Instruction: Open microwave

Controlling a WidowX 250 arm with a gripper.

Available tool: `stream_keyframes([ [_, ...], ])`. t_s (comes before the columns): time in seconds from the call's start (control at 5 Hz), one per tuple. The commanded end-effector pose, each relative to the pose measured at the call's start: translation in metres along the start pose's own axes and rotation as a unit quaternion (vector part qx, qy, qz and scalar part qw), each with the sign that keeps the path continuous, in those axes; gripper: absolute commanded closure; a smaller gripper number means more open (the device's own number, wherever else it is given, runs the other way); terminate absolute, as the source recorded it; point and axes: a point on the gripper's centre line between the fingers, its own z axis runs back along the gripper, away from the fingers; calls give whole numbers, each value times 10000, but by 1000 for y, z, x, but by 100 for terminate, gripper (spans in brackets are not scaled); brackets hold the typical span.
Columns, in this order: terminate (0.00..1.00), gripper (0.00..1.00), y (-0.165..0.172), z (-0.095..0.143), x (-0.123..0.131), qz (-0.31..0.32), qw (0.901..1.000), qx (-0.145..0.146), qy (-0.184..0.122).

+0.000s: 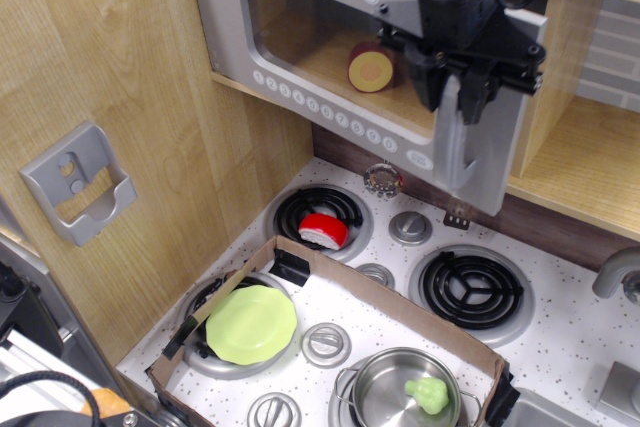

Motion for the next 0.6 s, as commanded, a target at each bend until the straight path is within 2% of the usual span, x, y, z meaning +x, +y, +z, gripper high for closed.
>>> stream_keyframes([
  [0.0, 0, 100, 12, 15, -33, 533, 9984, 165, 94],
  [0.2, 0, 0, 25, 18, -53, 774, 9966, 266, 109],
  [0.4, 0, 0, 37, 22, -73, 1015, 9941, 368, 123],
])
